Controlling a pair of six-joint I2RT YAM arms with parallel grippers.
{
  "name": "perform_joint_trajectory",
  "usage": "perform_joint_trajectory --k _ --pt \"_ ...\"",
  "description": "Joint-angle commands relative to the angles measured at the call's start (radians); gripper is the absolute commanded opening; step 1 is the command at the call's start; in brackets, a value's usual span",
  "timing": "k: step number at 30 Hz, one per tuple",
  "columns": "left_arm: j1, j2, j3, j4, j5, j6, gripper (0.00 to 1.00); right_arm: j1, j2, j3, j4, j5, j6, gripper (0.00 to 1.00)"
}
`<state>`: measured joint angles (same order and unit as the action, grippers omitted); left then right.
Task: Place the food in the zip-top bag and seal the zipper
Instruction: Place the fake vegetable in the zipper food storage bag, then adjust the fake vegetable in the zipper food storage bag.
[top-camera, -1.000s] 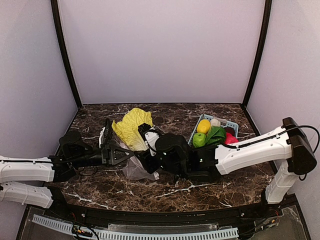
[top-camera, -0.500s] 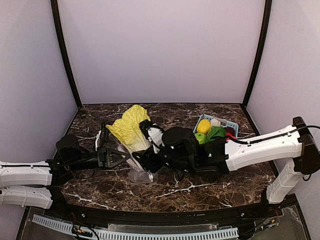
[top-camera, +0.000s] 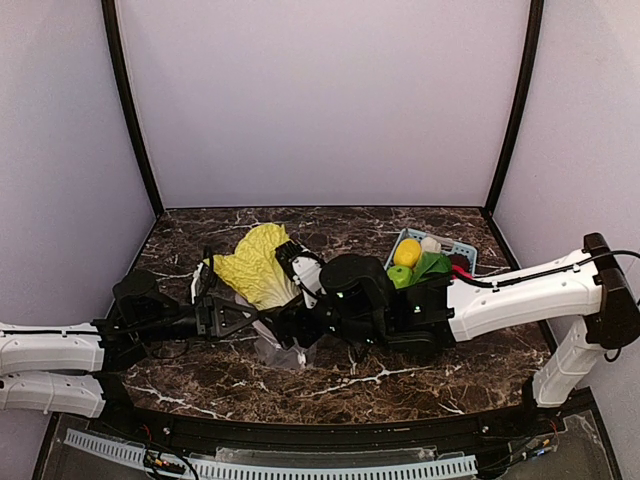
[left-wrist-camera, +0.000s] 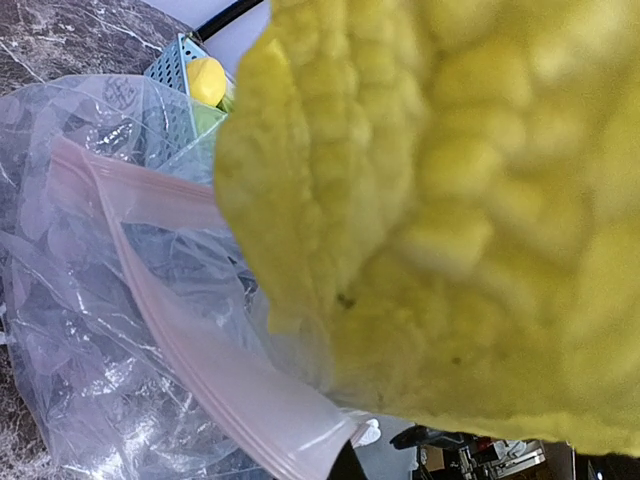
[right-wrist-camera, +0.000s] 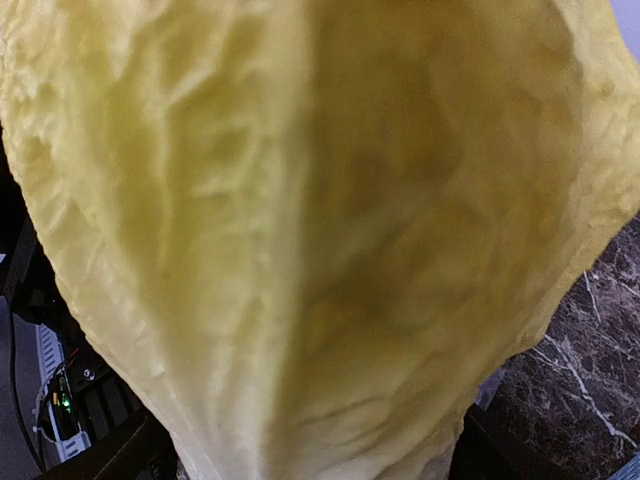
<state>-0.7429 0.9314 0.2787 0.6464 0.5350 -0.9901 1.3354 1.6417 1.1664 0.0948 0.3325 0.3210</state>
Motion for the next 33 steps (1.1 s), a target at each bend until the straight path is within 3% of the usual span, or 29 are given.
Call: perform_joint_trajectory --k 1,8,20,33 --pt "0.008 -0.016 -0.016 -0.017 0.018 0.007 0.01 0.007 0.004 0.024 0.016 -0.001 -0.003 0.89" --pt "0.007 -0.022 -0.022 -0.037 0.006 0.004 0.01 0.011 -0.031 0.016 0.015 -0.006 -0.014 0.99" --pt "0.009 -0.049 -0.027 -0.087 -0.027 -0.003 0.01 0.014 -0.189 -0.051 -0.007 -0.007 0.028 0.99" --pt "0.009 -0.055 -0.036 -0.099 -0.033 -0.002 0.01 -0.077 -0.330 -0.260 -0.064 0.009 0.274 0.93"
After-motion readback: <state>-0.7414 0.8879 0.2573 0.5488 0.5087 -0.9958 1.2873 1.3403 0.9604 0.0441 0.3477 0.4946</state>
